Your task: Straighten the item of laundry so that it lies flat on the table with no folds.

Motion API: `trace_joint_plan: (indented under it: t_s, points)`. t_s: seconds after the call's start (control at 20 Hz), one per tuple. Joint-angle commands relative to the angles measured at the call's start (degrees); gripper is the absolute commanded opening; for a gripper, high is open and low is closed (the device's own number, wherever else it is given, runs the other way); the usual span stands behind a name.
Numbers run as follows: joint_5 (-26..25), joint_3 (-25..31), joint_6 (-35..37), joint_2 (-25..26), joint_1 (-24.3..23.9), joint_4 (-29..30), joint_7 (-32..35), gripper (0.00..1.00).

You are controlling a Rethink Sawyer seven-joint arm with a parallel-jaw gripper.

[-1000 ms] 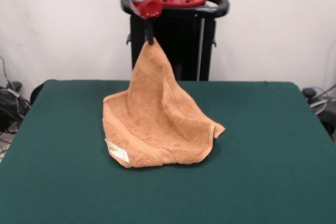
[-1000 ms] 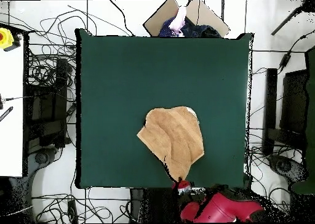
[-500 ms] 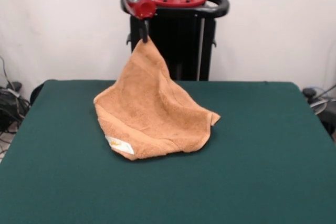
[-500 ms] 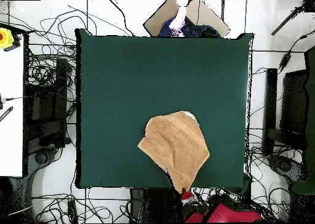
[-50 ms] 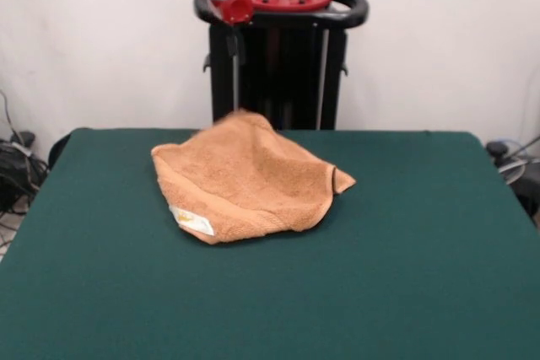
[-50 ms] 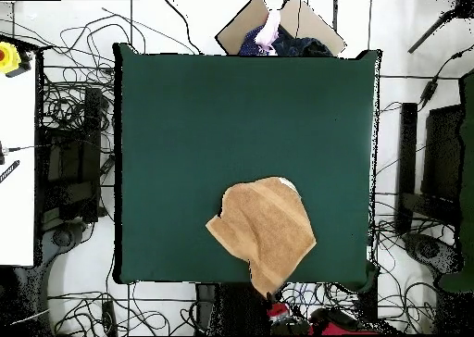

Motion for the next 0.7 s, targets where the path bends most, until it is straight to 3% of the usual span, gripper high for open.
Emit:
trace_joint_plan:
  t_s: [0.05,0.25,0.4,0.45,0.7]
  points:
    - [-2.0,-9.1,-4.6,1.8,2.9,-2.2,17.0,1.0]
    - [-2.0,-11.4,-4.6,3.0,4.2,-3.9,16.1,1.0]
    - [0.8,-11.9,-5.1,2.7,4.9,-4.1,15.5,1.0]
    - [2.8,-11.5,-5.2,2.4,4.5,-3.8,15.4,1.0]
    - [22.9,-9.1,-4.8,-3.9,0.0,-2.0,18.8,1.0]
